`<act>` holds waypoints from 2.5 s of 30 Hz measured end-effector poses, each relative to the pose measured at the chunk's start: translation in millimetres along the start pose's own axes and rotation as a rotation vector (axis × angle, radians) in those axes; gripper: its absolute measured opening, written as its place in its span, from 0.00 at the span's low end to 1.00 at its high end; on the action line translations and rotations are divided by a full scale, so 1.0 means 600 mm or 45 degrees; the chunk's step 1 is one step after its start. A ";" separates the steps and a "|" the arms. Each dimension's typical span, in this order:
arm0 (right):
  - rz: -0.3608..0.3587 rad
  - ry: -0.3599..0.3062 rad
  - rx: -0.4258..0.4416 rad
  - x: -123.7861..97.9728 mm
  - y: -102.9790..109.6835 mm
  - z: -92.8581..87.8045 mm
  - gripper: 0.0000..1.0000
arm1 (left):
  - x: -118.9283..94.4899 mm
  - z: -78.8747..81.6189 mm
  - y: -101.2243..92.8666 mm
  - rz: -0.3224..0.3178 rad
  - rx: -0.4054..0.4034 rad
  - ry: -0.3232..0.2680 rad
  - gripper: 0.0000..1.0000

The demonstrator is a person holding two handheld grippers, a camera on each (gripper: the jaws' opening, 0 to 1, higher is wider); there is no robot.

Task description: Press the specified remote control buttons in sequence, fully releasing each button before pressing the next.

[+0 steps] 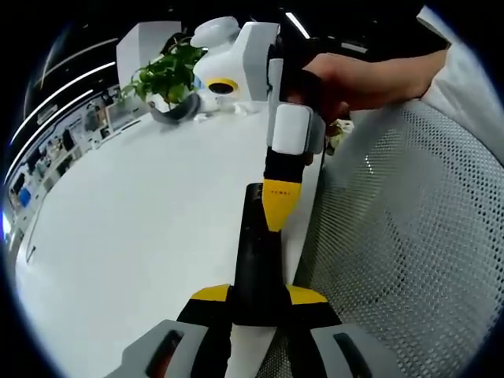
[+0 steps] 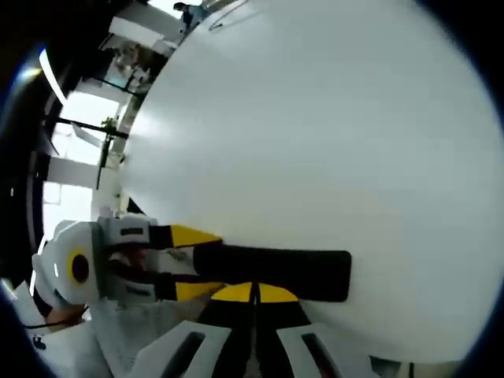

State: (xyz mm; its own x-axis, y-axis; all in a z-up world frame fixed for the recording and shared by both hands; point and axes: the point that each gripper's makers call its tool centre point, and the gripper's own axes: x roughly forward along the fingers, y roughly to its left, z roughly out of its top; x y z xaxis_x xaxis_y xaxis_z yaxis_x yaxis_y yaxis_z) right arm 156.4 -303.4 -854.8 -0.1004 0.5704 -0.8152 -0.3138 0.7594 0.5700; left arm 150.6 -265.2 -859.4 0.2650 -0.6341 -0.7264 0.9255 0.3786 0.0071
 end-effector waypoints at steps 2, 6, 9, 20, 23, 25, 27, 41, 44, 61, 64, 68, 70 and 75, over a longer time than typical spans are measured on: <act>0.002 -0.001 0.004 0.000 0.001 -0.001 0.00 | 0.000 0.000 0.000 -0.001 0.001 -0.001 0.24; 0.013 -0.006 0.015 -0.001 0.000 -0.001 0.00 | 0.000 0.000 0.000 0.000 0.001 -0.002 0.24; 0.017 -0.008 0.015 -0.002 0.001 -0.001 0.00 | 0.000 0.000 0.000 0.000 0.001 -0.002 0.24; 0.071 -0.165 -0.057 -0.016 0.021 0.032 0.00 | 0.000 -0.001 -0.001 -0.002 -0.008 -0.008 0.24; 0.085 -0.140 -0.051 -0.008 0.022 0.030 0.00 | -0.001 0.000 -0.001 -0.002 -0.003 -0.009 0.24; 0.089 -0.115 -0.059 -0.002 0.025 0.027 0.00 | 0.000 -0.001 0.000 -0.002 0.001 -0.009 0.24; 0.093 -0.106 -0.072 0.002 0.029 0.026 0.00 | 0.000 0.000 -0.001 -0.001 0.002 -0.009 0.24; 0.087 -0.070 -0.058 0.009 0.024 0.020 0.00 | 0.000 0.000 0.000 -0.003 -0.010 -0.009 0.24; 0.081 -0.074 -0.068 0.010 0.023 0.021 0.00 | 0.000 0.000 0.000 -0.004 -0.013 -0.010 0.24; 0.080 -0.078 -0.089 0.011 0.022 0.022 0.00 | 0.002 0.000 0.001 -0.004 -0.018 -0.014 0.24; 0.092 -0.079 -0.078 0.010 0.022 0.024 0.00 | 0.002 0.000 0.001 -0.005 -0.020 -0.016 0.24; 0.103 -0.089 -0.086 0.011 0.026 0.026 0.00 | 0.002 0.000 0.001 -0.004 -0.021 -0.015 0.24; 0.109 -0.087 -0.097 0.011 0.030 0.024 0.00 | 0.002 0.000 0.001 -0.003 -0.020 -0.015 0.24; 0.112 -0.074 -0.109 0.013 0.033 0.021 0.00 | 0.002 0.000 0.001 -0.003 -0.019 -0.013 0.24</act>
State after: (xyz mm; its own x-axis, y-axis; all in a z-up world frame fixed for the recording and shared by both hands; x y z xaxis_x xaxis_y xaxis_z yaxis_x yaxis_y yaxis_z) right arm 161.3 -279.7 -848.7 -0.0769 0.6526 -0.7538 -0.3860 0.6776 0.6260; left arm 151.5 -265.6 -860.0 0.2657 -0.6420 -0.7192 0.9220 0.3870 -0.0048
